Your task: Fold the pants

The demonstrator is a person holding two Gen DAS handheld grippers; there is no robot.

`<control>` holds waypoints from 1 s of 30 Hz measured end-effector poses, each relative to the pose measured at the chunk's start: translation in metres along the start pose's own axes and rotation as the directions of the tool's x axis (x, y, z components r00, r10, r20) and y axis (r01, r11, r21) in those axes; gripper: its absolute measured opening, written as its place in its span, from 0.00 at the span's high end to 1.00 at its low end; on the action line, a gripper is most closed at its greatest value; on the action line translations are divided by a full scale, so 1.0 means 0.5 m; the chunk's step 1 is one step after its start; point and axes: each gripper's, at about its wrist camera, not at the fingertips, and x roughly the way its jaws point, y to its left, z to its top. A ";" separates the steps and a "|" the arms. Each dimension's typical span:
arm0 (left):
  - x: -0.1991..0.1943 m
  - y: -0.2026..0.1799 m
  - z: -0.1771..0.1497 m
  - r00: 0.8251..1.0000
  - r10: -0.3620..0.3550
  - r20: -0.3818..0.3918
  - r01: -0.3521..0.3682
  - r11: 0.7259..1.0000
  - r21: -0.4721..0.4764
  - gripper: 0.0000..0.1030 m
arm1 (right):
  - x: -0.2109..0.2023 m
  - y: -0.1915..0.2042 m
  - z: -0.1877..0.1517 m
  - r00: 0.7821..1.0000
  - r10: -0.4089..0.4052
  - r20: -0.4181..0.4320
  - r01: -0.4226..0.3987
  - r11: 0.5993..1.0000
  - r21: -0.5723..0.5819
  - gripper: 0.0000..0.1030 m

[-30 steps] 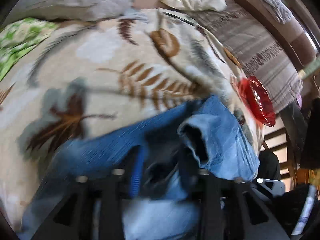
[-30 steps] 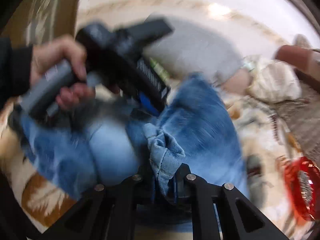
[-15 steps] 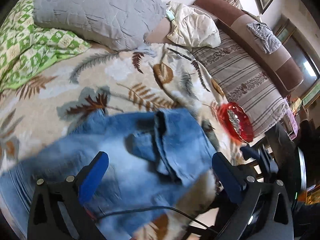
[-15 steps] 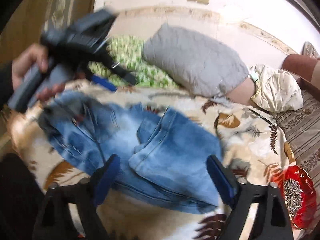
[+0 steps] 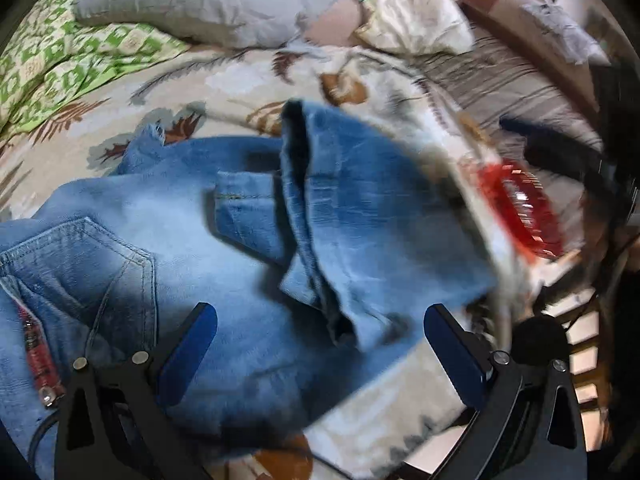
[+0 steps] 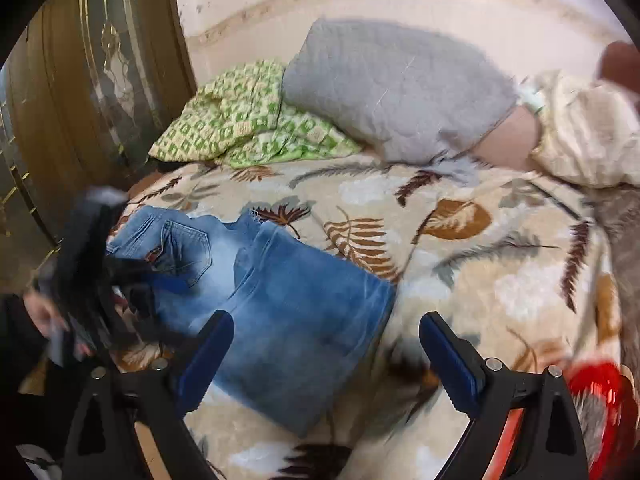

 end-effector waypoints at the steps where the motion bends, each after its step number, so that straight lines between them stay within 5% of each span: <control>1: 0.012 0.003 0.005 1.000 0.006 -0.005 -0.006 1.000 -0.019 0.00 | 0.023 -0.007 0.021 0.999 0.008 -0.043 -0.010 0.999 -0.032 0.07; 6: 0.040 0.027 0.021 1.000 -0.030 -0.008 0.029 0.993 -0.117 0.00 | 0.162 0.005 0.076 0.974 -0.060 -0.218 0.003 0.968 -0.251 0.07; 8: 0.045 0.034 0.022 1.000 -0.018 -0.009 0.016 0.990 -0.138 0.08 | 0.214 0.017 0.076 0.960 -0.034 -0.279 -0.048 0.958 -0.282 0.08; 10: 0.051 0.028 0.023 0.999 0.038 -0.017 -0.040 0.992 -0.116 0.58 | 0.246 0.029 0.070 0.952 -0.031 -0.303 -0.067 0.949 -0.308 0.15; 11: 0.054 0.026 0.025 0.999 0.029 -0.025 -0.031 0.993 -0.109 0.68 | 0.264 0.033 0.064 0.945 -0.025 -0.327 -0.081 0.948 -0.307 0.27; 12: 0.054 0.023 0.026 0.999 0.025 -0.033 -0.029 0.994 -0.109 0.70 | 0.282 0.032 0.057 0.935 -0.019 -0.354 -0.092 0.952 -0.294 0.52; 13: 0.051 0.019 0.026 0.999 0.034 -0.036 -0.038 0.995 -0.098 0.76 | 0.297 0.033 0.050 0.924 -0.016 -0.383 -0.101 0.954 -0.282 0.63; 15: 0.029 0.007 0.022 0.999 0.037 -0.020 -0.039 0.997 -0.070 0.85 | 0.303 0.048 0.040 0.928 -0.048 -0.369 -0.083 0.940 -0.331 0.68; 19: -0.017 -0.003 -0.014 0.999 0.047 0.015 -0.046 0.998 -0.046 0.86 | 0.268 0.040 0.062 0.957 -0.034 -0.288 -0.055 0.954 -0.295 0.85; 26: 0.026 0.032 -0.022 0.998 0.050 -0.033 -0.053 0.993 -0.101 0.81 | 0.333 0.058 0.047 0.938 -0.126 -0.324 0.014 0.945 -0.327 0.83; 27: 0.021 0.030 -0.022 0.998 0.056 -0.020 -0.057 0.995 -0.087 0.71 | 0.330 0.056 0.049 0.938 -0.129 -0.323 0.019 0.946 -0.322 0.80; 28: 0.014 0.028 -0.022 0.997 0.073 -0.008 -0.074 0.994 -0.077 0.37 | 0.327 0.053 0.052 0.937 -0.142 -0.320 0.035 0.948 -0.318 0.75; 30: -0.004 0.016 -0.024 0.994 0.113 0.009 -0.112 0.992 -0.058 0.00 | 0.305 0.041 0.065 0.934 -0.200 -0.298 0.107 0.948 -0.300 0.26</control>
